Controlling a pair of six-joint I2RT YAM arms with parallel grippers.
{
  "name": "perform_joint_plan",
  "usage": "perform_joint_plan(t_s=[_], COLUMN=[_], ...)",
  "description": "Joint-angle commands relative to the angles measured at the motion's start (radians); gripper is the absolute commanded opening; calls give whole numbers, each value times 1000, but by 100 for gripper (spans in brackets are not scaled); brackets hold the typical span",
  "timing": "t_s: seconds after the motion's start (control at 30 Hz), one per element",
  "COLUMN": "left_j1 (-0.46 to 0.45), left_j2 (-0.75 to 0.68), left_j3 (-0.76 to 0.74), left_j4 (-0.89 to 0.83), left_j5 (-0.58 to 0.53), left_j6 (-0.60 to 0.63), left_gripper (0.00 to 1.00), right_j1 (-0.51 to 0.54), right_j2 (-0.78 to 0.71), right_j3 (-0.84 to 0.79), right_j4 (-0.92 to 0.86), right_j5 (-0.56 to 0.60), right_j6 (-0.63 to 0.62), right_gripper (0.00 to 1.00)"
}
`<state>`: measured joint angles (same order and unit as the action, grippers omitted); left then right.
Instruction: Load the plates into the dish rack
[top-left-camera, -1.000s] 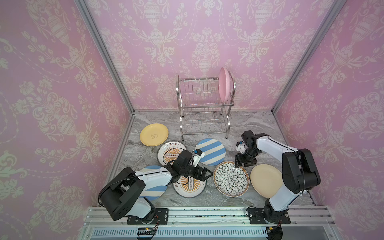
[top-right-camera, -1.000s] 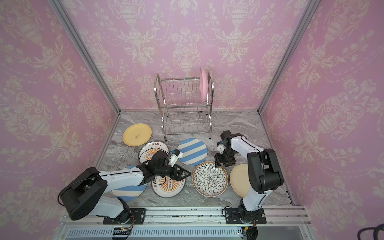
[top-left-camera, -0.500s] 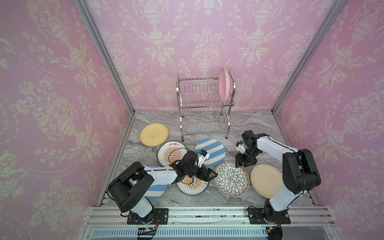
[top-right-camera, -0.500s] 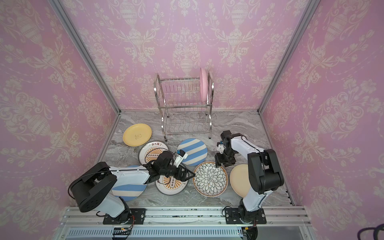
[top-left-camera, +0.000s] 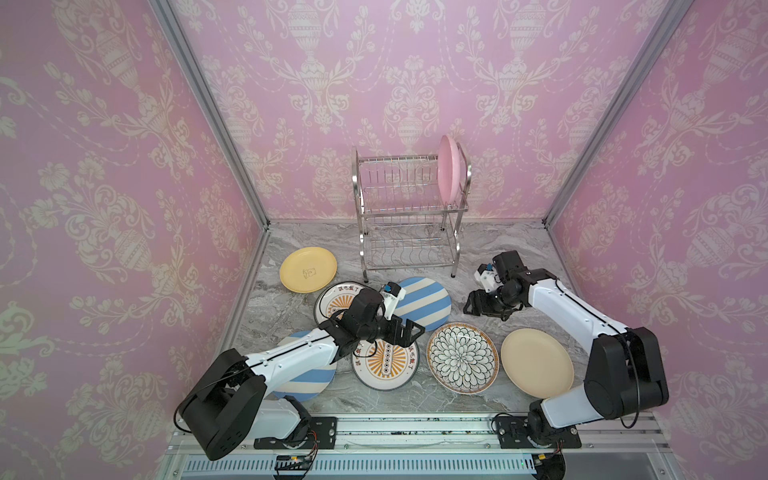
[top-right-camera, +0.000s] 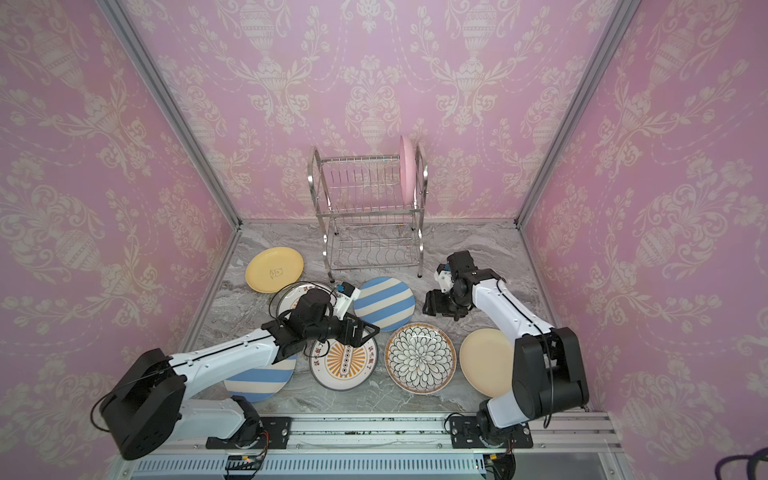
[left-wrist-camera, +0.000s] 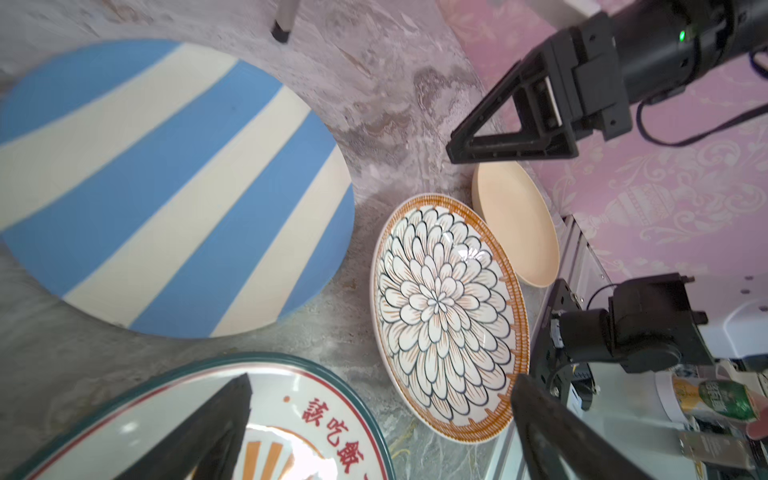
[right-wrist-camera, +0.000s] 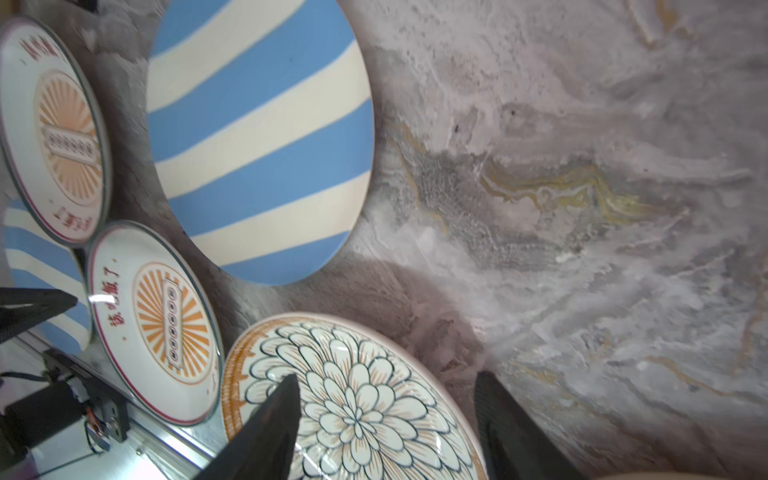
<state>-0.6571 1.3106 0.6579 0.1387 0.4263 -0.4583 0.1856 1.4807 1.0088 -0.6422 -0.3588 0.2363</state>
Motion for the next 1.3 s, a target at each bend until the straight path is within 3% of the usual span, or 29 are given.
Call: perform_joint_plan(t_s=[0.0, 0.43, 0.77, 1.27], left_j1=[64, 98, 113, 119], left_j2=[13, 252, 299, 393], left_j3=[26, 124, 149, 199], left_j4=[-21, 147, 107, 61], left_j5=[-69, -14, -81, -86], left_j6=[49, 56, 73, 102], left_gripper=[99, 99, 99, 99], right_j1=[3, 3, 12, 22], right_j2=[-2, 177, 256, 323], right_j3=[-65, -13, 8, -9], right_j4=[234, 269, 327, 409], right_j5=[-81, -109, -127, -145], right_j6=[153, 51, 57, 96], right_gripper=[65, 63, 62, 59])
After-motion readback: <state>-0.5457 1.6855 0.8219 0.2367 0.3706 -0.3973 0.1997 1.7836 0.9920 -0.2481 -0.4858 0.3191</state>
